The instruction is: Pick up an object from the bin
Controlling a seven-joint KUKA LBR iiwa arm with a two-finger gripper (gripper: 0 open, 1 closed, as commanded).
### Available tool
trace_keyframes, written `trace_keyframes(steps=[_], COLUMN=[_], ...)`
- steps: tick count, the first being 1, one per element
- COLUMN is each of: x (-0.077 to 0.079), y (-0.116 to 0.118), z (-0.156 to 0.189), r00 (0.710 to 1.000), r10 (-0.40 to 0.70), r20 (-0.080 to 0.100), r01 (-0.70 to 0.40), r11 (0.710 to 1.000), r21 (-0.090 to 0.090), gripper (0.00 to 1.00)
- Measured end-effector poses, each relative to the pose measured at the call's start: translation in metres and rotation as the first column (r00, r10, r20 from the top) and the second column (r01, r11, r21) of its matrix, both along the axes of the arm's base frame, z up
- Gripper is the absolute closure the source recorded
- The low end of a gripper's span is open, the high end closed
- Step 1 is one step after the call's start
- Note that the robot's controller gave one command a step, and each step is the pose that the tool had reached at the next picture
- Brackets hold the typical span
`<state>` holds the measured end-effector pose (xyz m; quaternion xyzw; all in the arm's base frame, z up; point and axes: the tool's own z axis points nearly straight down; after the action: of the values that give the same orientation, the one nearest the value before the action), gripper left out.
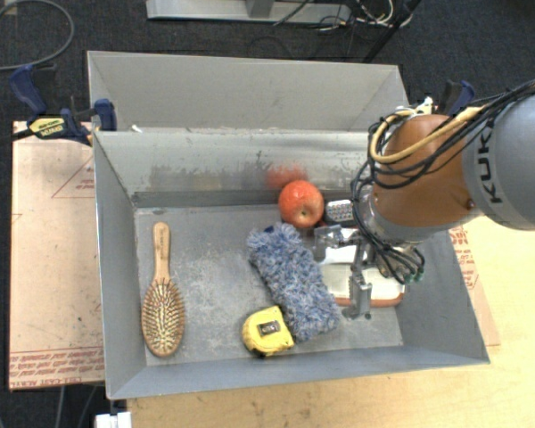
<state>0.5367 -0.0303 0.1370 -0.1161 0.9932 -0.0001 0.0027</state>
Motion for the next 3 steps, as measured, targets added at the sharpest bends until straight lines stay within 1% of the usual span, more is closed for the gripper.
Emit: trace_keyframes(steps=[1, 2, 3], x=[0.064, 0.048, 0.037], y=[0.055, 0.042, 0.026], z=[-0.065, -0.065, -0.066], r00=[0.975, 0.926, 0.903], r10=[0.223, 0.379, 0.429], r20=[0.003, 0.008, 0.005], r01=[-0.223, -0.379, -0.429], r11=[0.975, 0.926, 0.903], r21=[-0.001, -0.002, -0.002], gripper=[0.0, 0.0, 0.0])
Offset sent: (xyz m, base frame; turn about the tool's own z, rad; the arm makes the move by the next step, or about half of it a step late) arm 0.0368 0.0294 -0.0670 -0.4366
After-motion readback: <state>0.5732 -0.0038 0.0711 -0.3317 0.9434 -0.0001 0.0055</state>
